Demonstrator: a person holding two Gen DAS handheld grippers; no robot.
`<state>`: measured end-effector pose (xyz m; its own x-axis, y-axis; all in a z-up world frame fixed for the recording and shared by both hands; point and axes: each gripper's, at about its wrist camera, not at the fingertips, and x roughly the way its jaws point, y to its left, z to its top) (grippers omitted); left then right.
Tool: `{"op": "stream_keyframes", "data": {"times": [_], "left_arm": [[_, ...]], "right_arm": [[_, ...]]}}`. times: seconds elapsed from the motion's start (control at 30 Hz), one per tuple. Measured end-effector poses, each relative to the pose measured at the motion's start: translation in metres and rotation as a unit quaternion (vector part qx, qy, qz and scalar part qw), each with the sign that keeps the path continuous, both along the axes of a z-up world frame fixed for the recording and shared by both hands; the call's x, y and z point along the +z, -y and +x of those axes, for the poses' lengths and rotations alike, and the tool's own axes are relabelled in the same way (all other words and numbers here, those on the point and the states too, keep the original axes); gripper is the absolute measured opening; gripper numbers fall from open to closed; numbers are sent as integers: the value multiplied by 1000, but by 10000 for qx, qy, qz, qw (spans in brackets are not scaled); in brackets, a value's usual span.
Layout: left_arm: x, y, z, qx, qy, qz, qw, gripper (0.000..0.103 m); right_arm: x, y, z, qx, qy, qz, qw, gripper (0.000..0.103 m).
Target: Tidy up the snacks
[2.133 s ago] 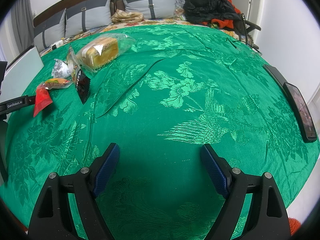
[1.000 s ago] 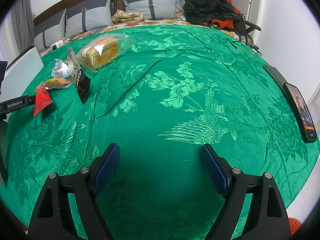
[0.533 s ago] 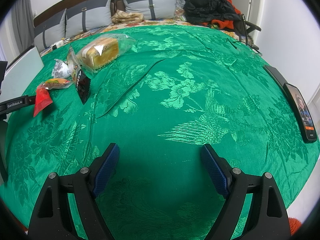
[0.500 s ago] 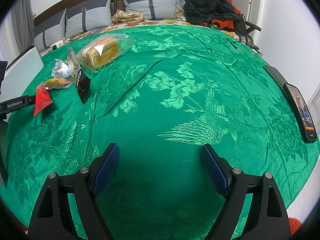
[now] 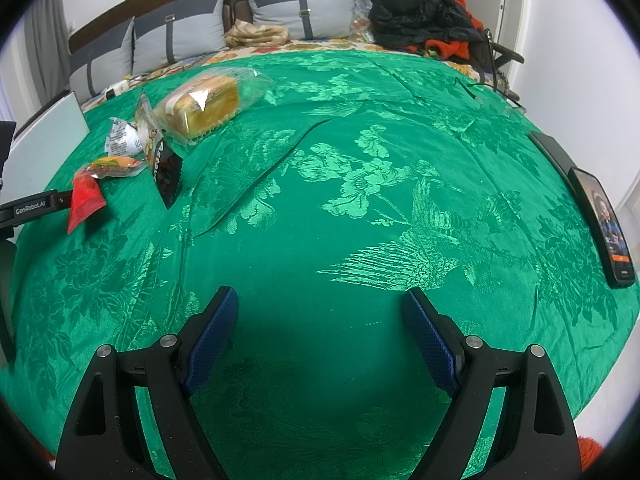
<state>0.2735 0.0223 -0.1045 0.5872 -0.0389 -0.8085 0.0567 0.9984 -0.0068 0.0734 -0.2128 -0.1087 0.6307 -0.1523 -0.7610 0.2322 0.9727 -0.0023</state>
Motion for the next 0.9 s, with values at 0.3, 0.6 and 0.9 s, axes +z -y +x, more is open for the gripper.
{"op": "stream_keyframes", "data": {"times": [0.3,0.6,0.9], "left_arm": [[0,0,0,0,1,-1,10000,103],[1,1,-5,108,-68,4,9999,103],[21,-7,-67,218,-722,-928,9928,102]], "right_arm": [[1,-1,2,13,-7,0,10000,88],[2,-3,5,43,-15,2,10000,88],[0,-3,7,59,-27,16,10000,88]]}}
